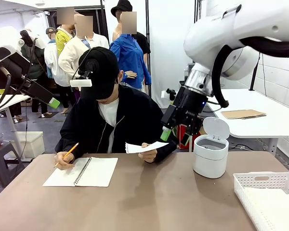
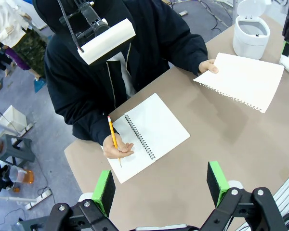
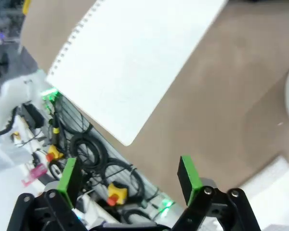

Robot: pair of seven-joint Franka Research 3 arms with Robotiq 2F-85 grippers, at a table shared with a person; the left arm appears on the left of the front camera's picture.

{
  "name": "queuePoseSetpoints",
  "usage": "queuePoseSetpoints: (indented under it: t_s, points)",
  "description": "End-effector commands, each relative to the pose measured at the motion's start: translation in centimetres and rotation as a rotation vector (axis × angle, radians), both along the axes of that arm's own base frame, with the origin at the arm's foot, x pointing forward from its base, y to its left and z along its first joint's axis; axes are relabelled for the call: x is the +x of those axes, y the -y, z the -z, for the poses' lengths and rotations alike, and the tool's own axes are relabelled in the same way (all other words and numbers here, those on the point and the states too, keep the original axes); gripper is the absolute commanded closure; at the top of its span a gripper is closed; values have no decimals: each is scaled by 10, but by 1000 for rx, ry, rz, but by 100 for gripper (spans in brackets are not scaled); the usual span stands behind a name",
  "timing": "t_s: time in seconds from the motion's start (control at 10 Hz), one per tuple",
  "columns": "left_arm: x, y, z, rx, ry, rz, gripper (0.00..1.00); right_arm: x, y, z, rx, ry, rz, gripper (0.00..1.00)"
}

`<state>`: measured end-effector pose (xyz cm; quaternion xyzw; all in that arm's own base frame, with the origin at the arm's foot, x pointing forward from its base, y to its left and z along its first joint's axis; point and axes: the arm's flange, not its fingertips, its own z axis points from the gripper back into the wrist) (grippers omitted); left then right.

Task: Sort the paper based on its condition.
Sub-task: If a person hands you a paper, place it in the Organizing basket , and if it's crumpled, put it in the Trash can.

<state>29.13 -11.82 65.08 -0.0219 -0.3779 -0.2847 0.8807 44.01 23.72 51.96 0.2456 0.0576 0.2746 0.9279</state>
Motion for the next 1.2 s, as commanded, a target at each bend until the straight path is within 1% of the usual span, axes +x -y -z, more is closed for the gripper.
queuePoseSetpoints:
  t_s: [0.0,0.1,0.3,0.5,0.6,0.7,0.8,1.1]
  points:
    - [0,0,0,-3,0,-1,0,-2,-5,22,15,-85,206,0]
    - [0,0,0,-3,0,-1,0,0,-3,31,53,-113,306,0]
    - [0,0,0,-3,0,-1,0,4,-2,45,90,-157,446,0]
    - [0,0,0,-3,0,-1,0,9,-5,62,139,-203,623,0]
    - [0,0,0,-3,0,-1,0,10,-8,63,165,-182,672,0]
    - [0,0,0,-3,0,-1,0,6,-2,54,151,-83,642,0]
    - [0,0,0,-3,0,-1,0,15,4,56,132,-201,603,0]
    - [0,0,0,-3,0,-1,0,15,4,56,132,-201,603,0]
